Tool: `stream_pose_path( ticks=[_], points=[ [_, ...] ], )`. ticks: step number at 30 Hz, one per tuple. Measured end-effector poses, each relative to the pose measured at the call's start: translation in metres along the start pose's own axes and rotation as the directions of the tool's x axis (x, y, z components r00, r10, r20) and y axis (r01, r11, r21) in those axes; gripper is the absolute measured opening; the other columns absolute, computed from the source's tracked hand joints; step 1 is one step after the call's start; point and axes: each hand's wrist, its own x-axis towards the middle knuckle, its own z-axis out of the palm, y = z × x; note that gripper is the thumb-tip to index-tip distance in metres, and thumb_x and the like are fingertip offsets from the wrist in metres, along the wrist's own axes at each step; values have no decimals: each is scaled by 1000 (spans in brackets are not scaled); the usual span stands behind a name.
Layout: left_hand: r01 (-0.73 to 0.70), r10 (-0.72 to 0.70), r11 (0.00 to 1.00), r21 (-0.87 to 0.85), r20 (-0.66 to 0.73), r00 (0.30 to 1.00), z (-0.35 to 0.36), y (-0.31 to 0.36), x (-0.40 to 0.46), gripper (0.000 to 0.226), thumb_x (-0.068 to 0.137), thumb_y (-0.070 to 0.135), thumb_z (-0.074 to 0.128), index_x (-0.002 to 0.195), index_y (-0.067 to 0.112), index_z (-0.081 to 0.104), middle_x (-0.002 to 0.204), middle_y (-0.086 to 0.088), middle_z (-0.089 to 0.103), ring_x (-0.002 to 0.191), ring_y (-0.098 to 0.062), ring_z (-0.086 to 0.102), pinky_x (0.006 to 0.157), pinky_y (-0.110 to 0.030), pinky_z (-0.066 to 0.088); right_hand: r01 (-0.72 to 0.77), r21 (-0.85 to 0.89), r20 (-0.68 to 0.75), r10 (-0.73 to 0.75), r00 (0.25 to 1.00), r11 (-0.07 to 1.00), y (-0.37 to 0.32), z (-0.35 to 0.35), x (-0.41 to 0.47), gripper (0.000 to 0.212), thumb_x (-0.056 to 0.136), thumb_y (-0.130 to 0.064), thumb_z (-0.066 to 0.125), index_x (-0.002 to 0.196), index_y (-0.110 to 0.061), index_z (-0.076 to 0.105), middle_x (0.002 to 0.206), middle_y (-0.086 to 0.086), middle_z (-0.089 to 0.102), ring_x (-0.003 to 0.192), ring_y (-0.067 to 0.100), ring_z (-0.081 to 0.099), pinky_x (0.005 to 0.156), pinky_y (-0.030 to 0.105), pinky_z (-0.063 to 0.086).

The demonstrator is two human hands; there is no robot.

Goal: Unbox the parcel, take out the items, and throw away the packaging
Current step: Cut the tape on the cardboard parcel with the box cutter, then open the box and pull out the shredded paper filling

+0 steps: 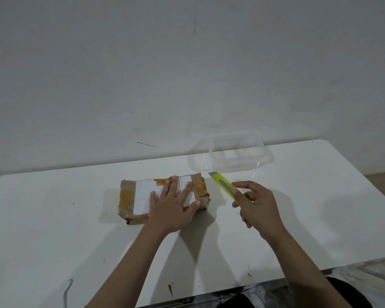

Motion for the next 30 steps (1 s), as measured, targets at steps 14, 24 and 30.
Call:
stream_pose_path(
  ticks=[14, 24, 30],
  points=[
    [2, -2, 1000, -5, -8, 1000, 0, 1, -1, 64, 92, 66, 20, 149, 43, 3, 159, 2, -16, 146, -16, -16, 115, -54, -3, 33, 154, -57, -24, 998, 987, 5, 13, 0, 29, 86, 1, 56, 96, -22, 70, 58, 8, 65, 33, 15, 37, 34, 21, 32],
    [-17, 17, 1000, 2, -20, 1000, -2, -10, -4, 63, 92, 66, 21, 149, 45, 3, 159, 3, -15, 146, -16, -15, 115, -53, -2, 30, 32, 135, -34, 990, 999, 25, 33, 41, 51, 91, 1, 51, 137, -22, 45, 112, 4, 66, 97, 10, 63, 73, 27, 53],
    [-1, 1, 1000, 2, -6, 1000, -4, -31, -9, 65, 90, 69, 20, 148, 47, 1, 158, 6, -18, 145, -14, -18, 115, -52, -3, 108, -221, 27, -104, 994, 969, 37, 73, 73, 35, 86, -4, 61, 119, -14, 58, 110, 4, 60, 99, 22, 58, 81, 24, 42]
  ],
)
